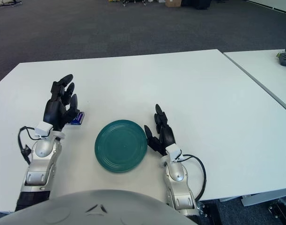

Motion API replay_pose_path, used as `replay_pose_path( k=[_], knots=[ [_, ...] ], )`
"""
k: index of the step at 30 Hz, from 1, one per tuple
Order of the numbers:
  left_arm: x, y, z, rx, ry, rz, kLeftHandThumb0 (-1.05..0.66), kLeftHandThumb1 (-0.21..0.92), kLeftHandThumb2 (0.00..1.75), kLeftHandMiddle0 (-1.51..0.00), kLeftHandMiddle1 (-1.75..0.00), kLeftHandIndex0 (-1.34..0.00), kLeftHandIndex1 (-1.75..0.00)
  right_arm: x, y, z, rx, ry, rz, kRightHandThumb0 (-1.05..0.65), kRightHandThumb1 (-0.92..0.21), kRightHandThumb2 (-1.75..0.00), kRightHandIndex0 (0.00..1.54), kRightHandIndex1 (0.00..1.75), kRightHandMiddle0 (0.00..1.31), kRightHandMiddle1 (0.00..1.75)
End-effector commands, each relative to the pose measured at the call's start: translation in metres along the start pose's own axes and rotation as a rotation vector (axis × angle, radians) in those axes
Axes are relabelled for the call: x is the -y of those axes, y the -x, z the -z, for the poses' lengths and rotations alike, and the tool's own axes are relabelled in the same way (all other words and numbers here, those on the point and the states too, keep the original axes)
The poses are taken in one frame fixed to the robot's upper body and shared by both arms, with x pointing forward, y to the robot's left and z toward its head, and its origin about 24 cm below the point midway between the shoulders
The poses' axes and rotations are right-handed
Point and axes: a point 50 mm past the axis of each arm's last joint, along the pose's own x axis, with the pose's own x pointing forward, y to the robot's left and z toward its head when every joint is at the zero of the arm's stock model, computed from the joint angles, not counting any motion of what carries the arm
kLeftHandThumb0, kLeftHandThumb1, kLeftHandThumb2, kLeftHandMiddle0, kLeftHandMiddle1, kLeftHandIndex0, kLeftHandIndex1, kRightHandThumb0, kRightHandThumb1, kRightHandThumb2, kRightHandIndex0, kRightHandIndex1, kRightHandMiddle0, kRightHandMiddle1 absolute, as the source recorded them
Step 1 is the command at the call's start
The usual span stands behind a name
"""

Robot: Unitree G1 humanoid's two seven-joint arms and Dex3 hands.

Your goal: Put the gum into the plate.

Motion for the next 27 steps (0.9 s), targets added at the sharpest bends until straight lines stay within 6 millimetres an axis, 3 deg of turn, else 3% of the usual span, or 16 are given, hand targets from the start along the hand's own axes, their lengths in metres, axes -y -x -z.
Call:
replay_pose_path(
  k=[1,6,13,18,22,27],
  knots=[
    [-0.012,-0.013,-0.003,0.027,-0.232,0.08,-0.87,0.92,0.66,-0.36,-0.05,0.0,-0.88,-0.001,0.007,0.02,-0.111,-0.002,-0.002,-0.75,-0.92,-0.57,0.11,0.01,0.01,0.03],
    [-0.022,-0.023,0.0,0.014,-0.403,0.149,-0.88,0.92,0.59,-0.33,-0.03,0.0,-0.9,-0.002,0.006,0.021,-0.116,-0.003,-0.002,-0.74,-0.92,-0.57,0.1,0.0,0.0,0.02],
    [-0.027,-0.061,0.031,0.002,-0.715,0.322,-0.96,0.92,0.54,-0.31,-0.01,-0.04,-0.95,0.0,0.009,0.022,-0.095,0.102,0.033,-0.75,-0.92,-0.63,0.13,0.01,0.02,0.03],
    [-0.026,-0.064,0.044,0.012,-0.827,0.434,-1.01,0.92,0.53,-0.3,-0.01,-0.05,-0.97,0.002,0.009,0.026,-0.112,0.061,0.053,-0.76,-0.92,-0.6,0.15,0.02,0.03,0.04],
    [-0.027,-0.063,0.065,-0.028,-0.915,0.552,-1.04,0.92,0.55,-0.29,0.0,-0.05,-0.97,0.002,0.009,0.029,-0.108,0.055,0.052,-0.76,-0.92,-0.57,0.19,0.03,0.06,0.07],
    [-0.028,-0.064,0.075,-0.045,-0.96,0.623,-1.05,0.92,0.56,-0.27,0.0,-0.04,-0.96,0.002,0.009,0.031,-0.113,0.036,0.046,-0.78,-0.92,-0.52,0.23,0.01,0.02,0.15]
  ],
)
